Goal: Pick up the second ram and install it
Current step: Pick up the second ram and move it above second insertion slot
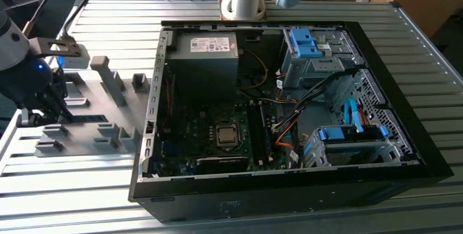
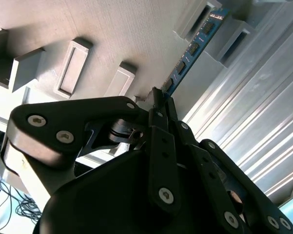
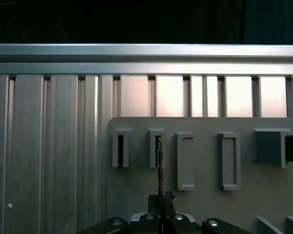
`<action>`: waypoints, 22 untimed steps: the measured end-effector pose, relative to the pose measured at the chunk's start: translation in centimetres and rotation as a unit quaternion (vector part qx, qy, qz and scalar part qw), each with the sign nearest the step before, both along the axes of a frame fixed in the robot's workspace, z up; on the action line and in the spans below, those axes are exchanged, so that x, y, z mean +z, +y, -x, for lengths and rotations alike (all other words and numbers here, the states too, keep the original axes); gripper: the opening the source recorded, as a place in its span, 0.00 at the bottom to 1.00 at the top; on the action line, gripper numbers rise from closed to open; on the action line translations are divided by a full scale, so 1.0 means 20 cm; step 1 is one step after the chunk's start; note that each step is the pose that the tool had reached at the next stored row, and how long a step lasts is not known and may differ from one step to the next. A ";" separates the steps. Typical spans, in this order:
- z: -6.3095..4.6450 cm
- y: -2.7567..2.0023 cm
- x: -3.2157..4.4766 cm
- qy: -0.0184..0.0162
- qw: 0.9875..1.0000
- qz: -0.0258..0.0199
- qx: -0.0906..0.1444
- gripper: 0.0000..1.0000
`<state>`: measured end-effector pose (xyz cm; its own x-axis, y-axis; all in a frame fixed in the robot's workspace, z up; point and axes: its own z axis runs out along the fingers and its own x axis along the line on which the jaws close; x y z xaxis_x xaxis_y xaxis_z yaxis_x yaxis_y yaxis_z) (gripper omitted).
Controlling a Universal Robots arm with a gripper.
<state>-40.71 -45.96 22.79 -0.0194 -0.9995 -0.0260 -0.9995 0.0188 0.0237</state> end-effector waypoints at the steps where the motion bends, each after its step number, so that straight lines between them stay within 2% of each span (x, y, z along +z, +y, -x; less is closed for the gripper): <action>1: 0.00 0.000 0.001 0.000 1.000 0.000 0.000 0.14; 22: 0.00 0.000 0.052 0.000 1.000 0.000 0.000 0.14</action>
<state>-40.71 -45.96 23.84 -0.0194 -0.9995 -0.0260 -0.9995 0.0188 0.0237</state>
